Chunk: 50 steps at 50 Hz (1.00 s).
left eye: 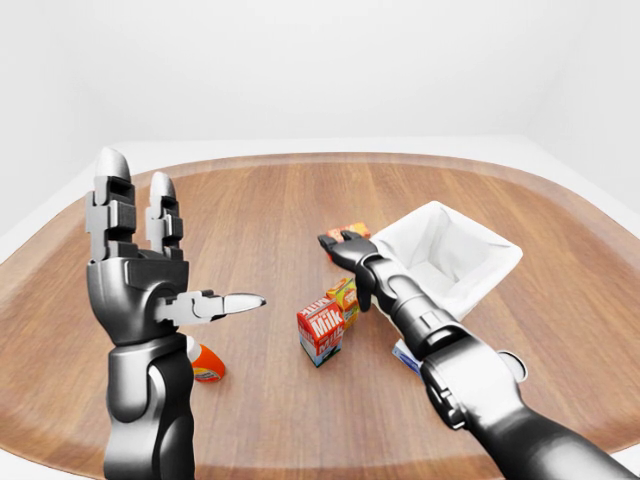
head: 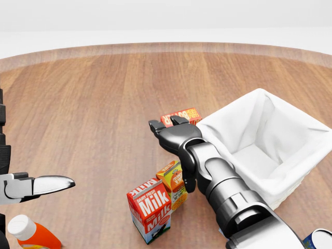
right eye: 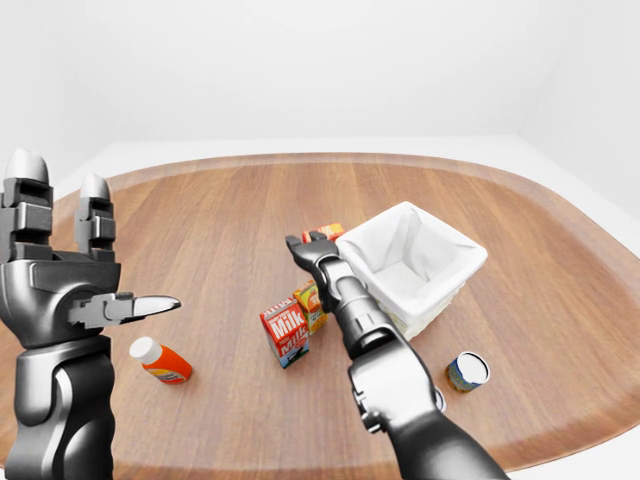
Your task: Pick up the orange juice, and put it in the basket.
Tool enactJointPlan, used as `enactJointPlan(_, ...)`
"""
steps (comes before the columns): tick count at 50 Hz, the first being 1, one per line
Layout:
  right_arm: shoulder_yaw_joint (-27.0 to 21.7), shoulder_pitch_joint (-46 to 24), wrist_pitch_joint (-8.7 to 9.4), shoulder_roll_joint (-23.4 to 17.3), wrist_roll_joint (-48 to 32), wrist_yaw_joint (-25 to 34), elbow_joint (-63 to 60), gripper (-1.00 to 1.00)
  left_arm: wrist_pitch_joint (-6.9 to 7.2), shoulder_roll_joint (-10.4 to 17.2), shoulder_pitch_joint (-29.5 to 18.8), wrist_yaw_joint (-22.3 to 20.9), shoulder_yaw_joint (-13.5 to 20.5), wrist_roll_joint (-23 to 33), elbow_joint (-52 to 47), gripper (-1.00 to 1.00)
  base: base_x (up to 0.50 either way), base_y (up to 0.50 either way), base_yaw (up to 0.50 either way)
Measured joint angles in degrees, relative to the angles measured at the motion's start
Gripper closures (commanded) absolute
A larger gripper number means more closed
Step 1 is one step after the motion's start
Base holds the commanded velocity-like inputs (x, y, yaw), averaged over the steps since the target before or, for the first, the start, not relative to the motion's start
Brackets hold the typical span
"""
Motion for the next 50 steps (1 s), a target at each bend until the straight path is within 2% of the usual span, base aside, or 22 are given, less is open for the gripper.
enactJointPlan(50,0.31,2.47,0.00,1.63,-0.18,-5.38,5.14,-1.00,0.00,-0.05,0.06,0.12,-0.05,-0.02,-0.14,-1.00,0.00,0.00,0.00)
